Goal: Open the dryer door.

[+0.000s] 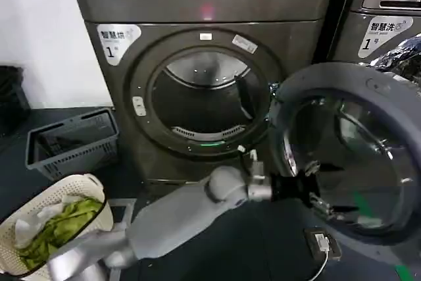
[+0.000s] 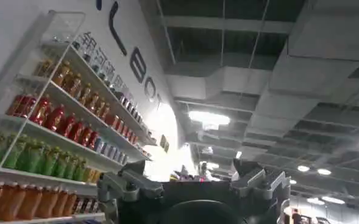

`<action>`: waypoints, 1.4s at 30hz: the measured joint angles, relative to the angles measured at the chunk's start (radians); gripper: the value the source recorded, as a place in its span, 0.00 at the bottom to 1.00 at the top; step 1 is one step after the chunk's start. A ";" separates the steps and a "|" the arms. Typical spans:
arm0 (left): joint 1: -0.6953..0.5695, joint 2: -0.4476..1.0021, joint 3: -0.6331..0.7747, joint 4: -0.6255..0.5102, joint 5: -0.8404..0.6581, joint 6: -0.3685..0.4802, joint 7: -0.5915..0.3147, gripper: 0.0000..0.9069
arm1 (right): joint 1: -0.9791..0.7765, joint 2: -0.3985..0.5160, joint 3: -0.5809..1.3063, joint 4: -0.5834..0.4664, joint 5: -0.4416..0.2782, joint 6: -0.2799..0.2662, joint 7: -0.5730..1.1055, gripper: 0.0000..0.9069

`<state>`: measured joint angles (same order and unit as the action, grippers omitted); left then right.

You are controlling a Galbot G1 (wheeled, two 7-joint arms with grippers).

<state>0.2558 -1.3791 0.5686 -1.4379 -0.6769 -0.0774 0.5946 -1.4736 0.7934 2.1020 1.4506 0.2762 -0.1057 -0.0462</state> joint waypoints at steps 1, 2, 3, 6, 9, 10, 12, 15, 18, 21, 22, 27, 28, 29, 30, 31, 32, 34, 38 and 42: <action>-0.012 -0.015 0.002 0.018 -0.004 0.000 -0.006 1.00 | -0.001 0.003 0.005 0.001 -0.001 0.000 0.002 1.00; -0.020 -0.030 0.004 0.035 -0.005 -0.001 -0.010 1.00 | -0.004 0.006 0.008 0.002 -0.006 0.000 0.005 1.00; -0.026 -0.045 0.007 0.049 -0.004 -0.002 -0.014 1.00 | -0.006 0.009 0.014 0.003 -0.013 0.000 0.008 1.00; -0.051 -0.086 0.011 0.101 -0.005 -0.003 -0.033 1.00 | -0.013 0.012 0.038 -0.006 -0.028 0.007 0.019 1.00; -0.067 -0.127 0.011 0.144 -0.008 0.014 -0.048 1.00 | -0.021 0.013 0.054 -0.006 -0.028 0.011 0.019 1.00; -0.072 -0.138 0.011 0.156 -0.010 0.020 -0.056 1.00 | -0.021 0.013 0.059 -0.006 -0.027 0.011 0.020 1.00; -0.078 -0.160 0.011 0.179 -0.006 0.027 -0.078 1.00 | -0.021 0.013 0.063 -0.006 -0.026 0.011 0.022 1.00; -0.084 -0.189 0.009 0.212 0.026 0.016 -0.091 1.00 | -0.019 0.016 0.062 -0.007 -0.026 0.011 0.024 1.00; -0.088 -0.213 0.009 0.242 0.029 0.014 -0.108 1.00 | -0.013 0.020 0.054 -0.007 -0.027 0.011 0.024 1.00; -0.094 -0.231 0.010 0.265 0.041 0.010 -0.145 1.00 | -0.009 0.023 0.051 -0.006 -0.029 0.014 0.024 1.00; -0.104 -0.230 0.013 0.277 0.041 0.005 -0.168 1.00 | -0.008 0.023 0.051 -0.006 -0.029 0.014 0.024 1.00; -0.116 -0.230 0.017 0.327 0.045 -0.015 -0.193 1.00 | -0.011 0.029 0.048 -0.003 -0.027 0.019 0.024 1.00; -0.116 -0.230 0.017 0.335 0.047 -0.016 -0.193 1.00 | -0.011 0.031 0.046 -0.002 -0.027 0.021 0.024 1.00; -0.116 -0.230 0.017 0.340 0.047 -0.016 -0.193 1.00 | -0.011 0.033 0.045 -0.002 -0.027 0.022 0.024 1.00; -0.116 -0.230 0.018 0.344 0.046 -0.017 -0.193 1.00 | -0.012 0.033 0.044 -0.002 -0.026 0.022 0.023 1.00; -0.116 -0.230 0.020 0.347 0.047 -0.019 -0.193 1.00 | -0.012 0.033 0.044 -0.002 -0.026 0.023 0.023 1.00; -0.116 -0.230 0.021 0.348 0.046 -0.020 -0.193 1.00 | -0.012 0.033 0.044 -0.002 -0.026 0.024 0.023 1.00; -0.118 -0.230 0.021 0.349 0.044 -0.020 -0.193 1.00 | -0.011 0.033 0.043 -0.002 -0.026 0.024 0.023 1.00; -0.122 -0.230 0.024 0.339 0.046 -0.022 -0.179 1.00 | -0.005 0.030 0.040 0.001 -0.026 0.022 0.023 1.00; -0.126 -0.230 0.025 0.340 0.036 -0.046 -0.177 1.00 | -0.009 0.031 0.042 0.011 -0.027 0.020 0.021 1.00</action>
<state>0.1294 -1.6091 0.5936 -1.0979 -0.6407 -0.1232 0.4171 -1.4824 0.8242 2.1444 1.4615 0.2494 -0.0862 -0.0252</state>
